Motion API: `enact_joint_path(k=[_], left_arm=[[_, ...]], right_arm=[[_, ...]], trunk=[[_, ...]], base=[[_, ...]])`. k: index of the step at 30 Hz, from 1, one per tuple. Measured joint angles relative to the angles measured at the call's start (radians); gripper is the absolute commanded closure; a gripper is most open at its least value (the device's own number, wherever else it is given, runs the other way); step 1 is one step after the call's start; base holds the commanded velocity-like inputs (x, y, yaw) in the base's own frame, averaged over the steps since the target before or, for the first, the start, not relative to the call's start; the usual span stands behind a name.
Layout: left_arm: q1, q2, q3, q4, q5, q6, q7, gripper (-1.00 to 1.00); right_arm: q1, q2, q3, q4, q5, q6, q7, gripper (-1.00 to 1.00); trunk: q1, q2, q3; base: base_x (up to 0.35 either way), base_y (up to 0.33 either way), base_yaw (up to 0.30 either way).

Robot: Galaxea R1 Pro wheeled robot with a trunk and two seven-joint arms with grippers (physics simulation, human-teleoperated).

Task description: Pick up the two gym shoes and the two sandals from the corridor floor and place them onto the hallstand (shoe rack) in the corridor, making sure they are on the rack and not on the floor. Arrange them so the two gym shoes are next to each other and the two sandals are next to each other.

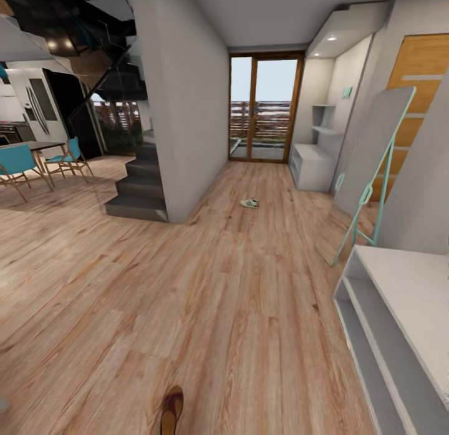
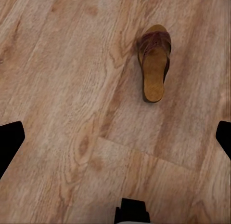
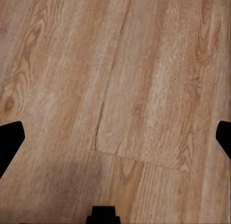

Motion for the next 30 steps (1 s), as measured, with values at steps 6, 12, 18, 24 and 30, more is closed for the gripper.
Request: enact_joint_path(k=[6,12,18,24,30], left_arm=[[0.0,0.001,0.0,0.0,0.0,0.001,0.0,-1.0],[-0.001,0.001,0.001,-0.001,-0.001,0.001,0.002,-1.0],[-0.063,0.007,-0.001,-0.005,-0.007,0.015,0.005,-1.0],[-0.18,0.042,-0.009,-0.002,-0.012,0.034,0.005,-1.0],[-0.279,0.051,-0.012,0.003,-0.013,0.137,0.009,-1.0]], right_arm=[[0.0,-0.001,0.0,0.0,0.049,0.001,0.0,-1.0],[0.0,-0.001,0.0,0.001,0.084,0.0,-0.002,-1.0],[-0.016,0.0,-0.004,-0.051,0.086,0.002,-0.007,-1.0],[-0.097,0.001,-0.005,-0.159,0.087,0.012,-0.008,-1.0],[-0.25,0.007,-0.004,-0.182,0.085,0.068,-0.008,-1.0]], trunk=[[0.0,0.0,0.0],[0.0,0.0,0.0],[0.0,0.0,0.0],[0.0,0.0,0.0],[0.0,0.0,0.0]], base=[[0.04,-0.224,0.002],[0.004,-0.045,0.0],[0.0,-0.004,0.0],[0.0,0.0,0.0],[0.0,0.0,0.0]])
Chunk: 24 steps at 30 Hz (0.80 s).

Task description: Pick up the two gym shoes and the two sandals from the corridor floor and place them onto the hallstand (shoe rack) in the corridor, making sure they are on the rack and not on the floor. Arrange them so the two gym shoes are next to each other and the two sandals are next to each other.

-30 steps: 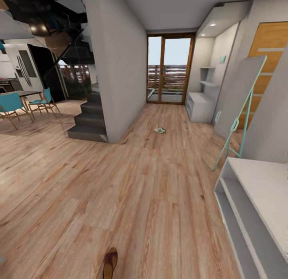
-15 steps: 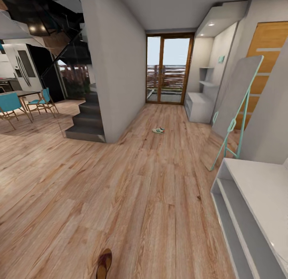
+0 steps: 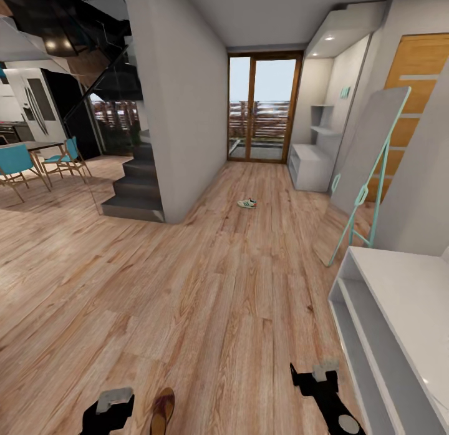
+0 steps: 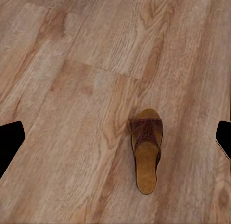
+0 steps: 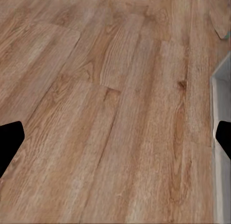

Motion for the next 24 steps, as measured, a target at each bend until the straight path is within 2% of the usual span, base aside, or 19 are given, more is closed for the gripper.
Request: enact_joint_path(k=[6,12,19,24], left_arm=[[-0.014,-0.001,0.004,0.003,0.003,0.024,0.002,-1.0],[-0.008,-0.005,0.004,0.007,0.004,0.007,0.002,-1.0],[-0.006,-0.009,0.003,0.032,0.002,-0.015,0.001,-1.0],[-0.006,0.0,0.007,0.038,0.009,-0.018,0.001,-1.0]], right_arm=[[-0.085,-0.001,-0.002,-0.011,-0.004,0.129,0.003,-1.0],[-0.103,-0.002,-0.002,-0.008,-0.005,0.176,0.007,-1.0],[-0.108,0.0,0.001,0.013,-0.004,0.19,0.007,-1.0],[-0.109,0.001,0.002,0.026,-0.004,0.192,0.008,-1.0]], trunk=[[0.0,0.0,0.0],[0.0,0.0,0.0],[0.0,0.0,0.0],[-0.001,0.0,0.0]], base=[[0.0,0.0,0.0],[0.0,0.0,0.0],[0.016,0.0,0.0],[0.245,0.0,0.0]])
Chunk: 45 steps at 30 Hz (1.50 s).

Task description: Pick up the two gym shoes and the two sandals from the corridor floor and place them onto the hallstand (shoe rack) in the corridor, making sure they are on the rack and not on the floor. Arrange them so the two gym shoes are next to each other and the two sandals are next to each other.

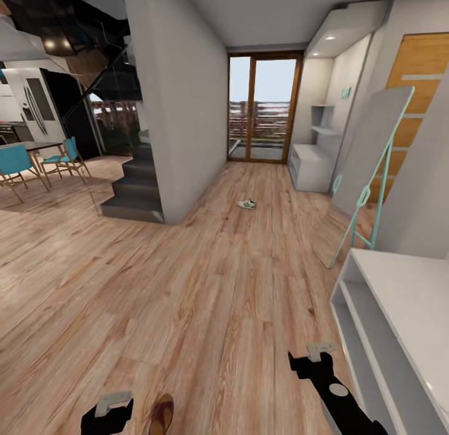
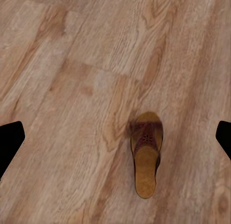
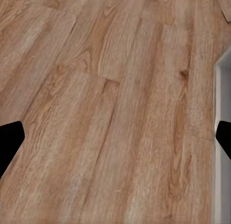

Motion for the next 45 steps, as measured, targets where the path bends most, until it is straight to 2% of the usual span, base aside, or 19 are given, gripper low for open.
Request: enact_joint_path(k=[9,16,38,45], left_arm=[[-0.003,0.001,0.001,0.0,-0.001,-0.002,0.0,-1.0],[-0.003,0.0,-0.001,0.0,-0.004,-0.003,0.0,-1.0],[-0.003,0.002,0.0,-0.001,-0.006,-0.003,0.0,-1.0],[-0.003,0.002,0.0,-0.001,-0.004,-0.003,0.0,-1.0]], right_arm=[[0.0,-0.005,-0.003,0.001,0.002,-0.001,0.0,-1.0],[0.0,-0.007,-0.003,0.002,0.002,-0.002,0.0,-1.0],[0.0,-0.006,-0.004,0.002,0.001,-0.002,-0.001,-1.0],[0.0,-0.006,-0.004,0.002,0.0,-0.002,-0.001,-1.0]], trunk=[[0.0,0.0,0.0],[0.0,0.0,0.0],[0.001,0.0,-0.01],[0.001,0.0,-0.011]], base=[[0.288,0.0,0.0],[0.128,0.0,0.0],[0.008,0.0,0.076],[-0.169,0.0,0.009]])
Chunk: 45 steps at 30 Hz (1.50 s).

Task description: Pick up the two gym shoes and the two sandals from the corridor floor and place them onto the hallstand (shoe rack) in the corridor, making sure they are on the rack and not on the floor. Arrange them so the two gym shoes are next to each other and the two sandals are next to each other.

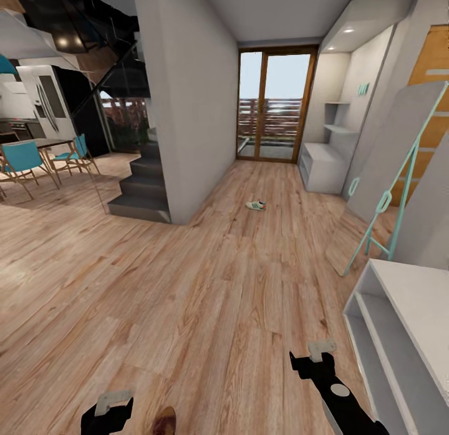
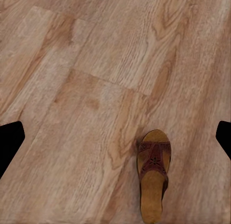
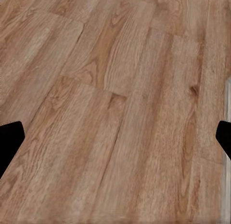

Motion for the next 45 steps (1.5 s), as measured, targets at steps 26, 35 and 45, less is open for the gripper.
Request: enact_joint_path(k=[26,35,45], left_arm=[[0.0,0.0,0.0,-0.001,-0.002,0.0,-0.003,-1.0],[0.0,0.0,-0.001,-0.006,-0.002,-0.001,-0.003,-1.0],[0.0,0.0,0.001,-0.01,-0.002,0.0,-0.003,-1.0]], right_arm=[[0.0,0.0,-0.001,0.0,0.0,0.0,-0.003,-1.0],[0.0,-0.001,-0.002,0.0,0.0,0.0,-0.003,-1.0],[0.0,0.0,-0.001,-0.004,0.0,0.001,0.0,-1.0]], trunk=[[0.0,0.0,0.0],[0.003,-0.007,-0.003],[0.042,-0.077,-0.035]], base=[[-0.091,0.0,0.001],[-0.001,0.0,0.0],[0.0,0.0,0.0]])
